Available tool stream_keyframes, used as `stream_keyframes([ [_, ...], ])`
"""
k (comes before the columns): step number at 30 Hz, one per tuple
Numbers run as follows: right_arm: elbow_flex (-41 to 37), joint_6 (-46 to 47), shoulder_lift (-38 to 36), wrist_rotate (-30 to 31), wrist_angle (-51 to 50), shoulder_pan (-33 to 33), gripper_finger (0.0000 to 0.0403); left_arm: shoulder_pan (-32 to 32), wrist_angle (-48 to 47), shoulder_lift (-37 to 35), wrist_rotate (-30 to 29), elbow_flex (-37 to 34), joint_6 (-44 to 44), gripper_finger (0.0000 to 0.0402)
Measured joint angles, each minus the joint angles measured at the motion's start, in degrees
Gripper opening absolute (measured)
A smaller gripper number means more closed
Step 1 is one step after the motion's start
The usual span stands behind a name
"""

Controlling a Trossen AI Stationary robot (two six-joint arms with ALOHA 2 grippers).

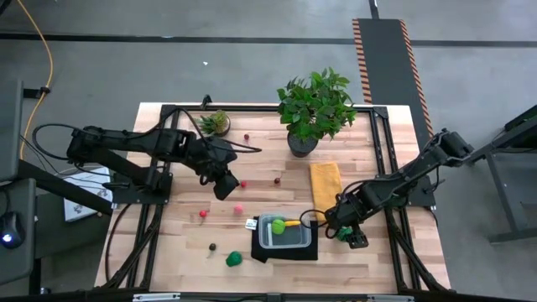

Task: Pick and placing Produce into tupperware
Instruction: Put the watermelon into the transparent bin

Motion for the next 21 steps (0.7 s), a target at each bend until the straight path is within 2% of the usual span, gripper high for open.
stream_keyframes([
  [9,0.0,0.0,0.0,0.0,0.5,0.0,0.0328,0.0,0.0,0.0,0.0,0.0,0.0,0.0042],
  [21,0.0,3.6,0.0,0.4,6.3,-0.1,0.0328,0.0,0.0,0.0,0.0,0.0,0.0,0.0042],
])
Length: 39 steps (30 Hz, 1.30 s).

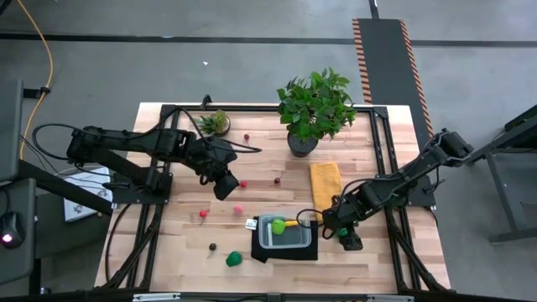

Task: Pick and placing Produce into tupperware
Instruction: Put the watermelon into the transparent bin

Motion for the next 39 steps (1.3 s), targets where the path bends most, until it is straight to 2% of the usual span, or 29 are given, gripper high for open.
stream_keyframes([
  [8,0.0,-2.1,0.0,-0.7,-3.9,-0.6,0.0332,0.0,0.0,0.0,0.0,0.0,0.2,0.0042],
  [14,0.0,-3.1,0.0,-0.4,-4.1,-0.6,0.0372,0.0,0.0,0.0,0.0,0.0,1.0,0.0042],
  [18,0.0,-3.1,0.0,2.6,-4.1,-0.3,0.0397,0.0,0.0,0.0,0.0,0.0,1.1,0.0042],
  [26,-0.2,-3.6,0.0,4.4,-3.7,1.8,0.0390,0.0,0.0,0.0,0.0,0.0,1.0,0.0042],
  [39,-5.3,-3.1,0.0,4.6,-0.6,4.9,0.0390,0.0,0.0,0.0,0.0,0.0,1.0,0.0042],
])
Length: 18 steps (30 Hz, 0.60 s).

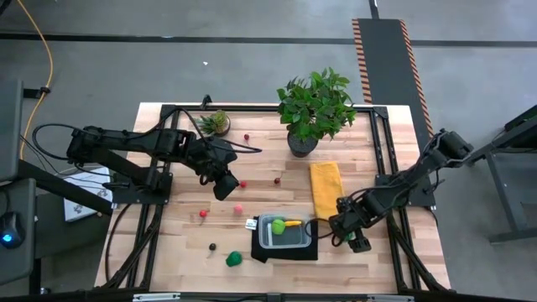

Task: Pick and placing Produce into tupperware
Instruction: Put the watermelon into the transparent bin

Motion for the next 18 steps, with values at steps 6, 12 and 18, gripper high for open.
stream_keyframes([
  [6,-1.5,0.0,0.0,0.2,2.3,1.1,0.0390,0.0,0.0,0.0,0.0,0.0,-0.2,0.0042],
  [12,-1.5,-0.5,0.0,2.7,4.2,1.5,0.0390,0.0,0.0,0.0,0.0,0.0,-0.6,0.0042],
  [18,-1.5,-1.0,0.1,3.4,4.3,1.5,0.0390,0.0,0.0,0.0,0.0,0.0,-0.6,0.0042],
])
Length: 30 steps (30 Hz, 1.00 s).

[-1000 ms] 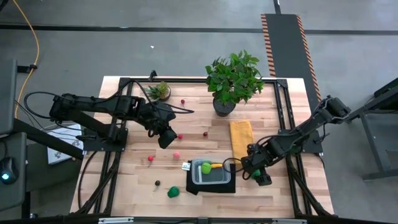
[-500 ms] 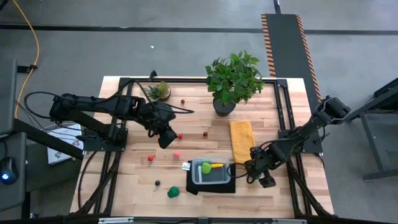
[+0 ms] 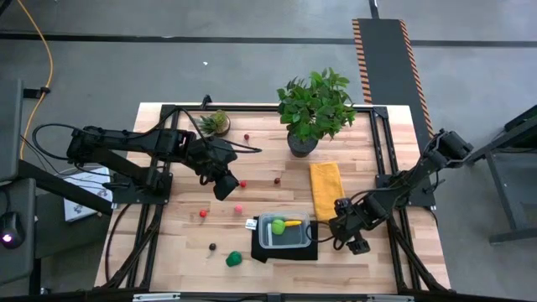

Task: Pick and placing Produce into tupperware
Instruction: Put the watermelon into the transparent bin

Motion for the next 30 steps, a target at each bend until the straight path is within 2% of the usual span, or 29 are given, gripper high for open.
stream_keyframes([
  [15,0.0,-1.0,7.1,-2.2,0.0,0.0,0.0390,0.0,0.0,0.0,-0.2,0.0,-0.4,0.0042],
  [30,0.0,0.5,8.0,-1.5,0.1,0.5,0.0389,0.0,-1.3,0.0,0.0,0.0,-0.4,0.0042],
])
